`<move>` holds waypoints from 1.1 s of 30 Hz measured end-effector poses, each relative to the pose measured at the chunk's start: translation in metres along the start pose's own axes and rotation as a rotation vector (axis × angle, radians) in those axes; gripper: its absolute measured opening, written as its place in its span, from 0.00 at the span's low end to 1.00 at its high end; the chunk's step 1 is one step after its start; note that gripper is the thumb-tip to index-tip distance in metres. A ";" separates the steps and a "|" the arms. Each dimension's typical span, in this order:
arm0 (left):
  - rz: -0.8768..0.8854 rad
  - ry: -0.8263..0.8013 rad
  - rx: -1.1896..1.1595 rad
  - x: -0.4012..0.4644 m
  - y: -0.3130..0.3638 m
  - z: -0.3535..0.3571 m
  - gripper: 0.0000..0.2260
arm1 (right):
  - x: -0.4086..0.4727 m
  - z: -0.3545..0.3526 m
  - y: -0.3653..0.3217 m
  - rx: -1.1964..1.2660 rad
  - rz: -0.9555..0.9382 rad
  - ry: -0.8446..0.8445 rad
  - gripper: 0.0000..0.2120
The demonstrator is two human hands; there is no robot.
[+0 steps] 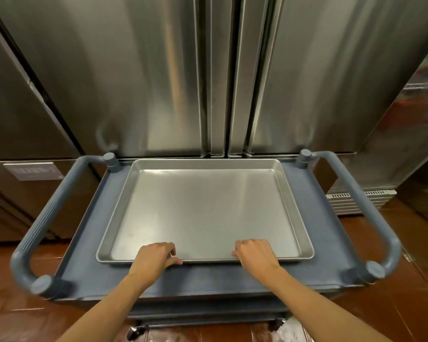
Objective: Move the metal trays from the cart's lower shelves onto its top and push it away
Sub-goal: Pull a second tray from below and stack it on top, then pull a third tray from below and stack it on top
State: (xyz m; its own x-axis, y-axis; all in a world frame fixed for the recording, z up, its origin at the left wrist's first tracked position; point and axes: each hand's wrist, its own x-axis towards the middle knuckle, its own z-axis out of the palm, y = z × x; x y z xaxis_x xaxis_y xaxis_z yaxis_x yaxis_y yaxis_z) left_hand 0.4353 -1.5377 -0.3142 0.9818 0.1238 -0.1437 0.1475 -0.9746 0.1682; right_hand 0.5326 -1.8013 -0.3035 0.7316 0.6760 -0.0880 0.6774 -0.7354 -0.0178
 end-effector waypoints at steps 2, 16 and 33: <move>-0.012 0.022 -0.039 0.000 -0.001 -0.001 0.18 | 0.003 -0.008 -0.004 0.014 0.014 0.013 0.14; 0.414 -0.137 -0.086 -0.110 0.037 0.134 0.12 | -0.089 0.121 -0.099 0.106 -0.510 -0.212 0.09; -0.263 -0.302 -0.220 -0.065 -0.032 0.416 0.10 | -0.064 0.427 -0.048 0.126 -0.022 -0.383 0.13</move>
State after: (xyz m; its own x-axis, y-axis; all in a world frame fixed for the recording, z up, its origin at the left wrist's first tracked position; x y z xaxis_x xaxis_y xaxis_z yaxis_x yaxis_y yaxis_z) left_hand 0.3173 -1.5925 -0.7161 0.8336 0.2698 -0.4820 0.4411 -0.8504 0.2868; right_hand 0.4207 -1.8290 -0.7227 0.6195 0.6429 -0.4504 0.6605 -0.7370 -0.1434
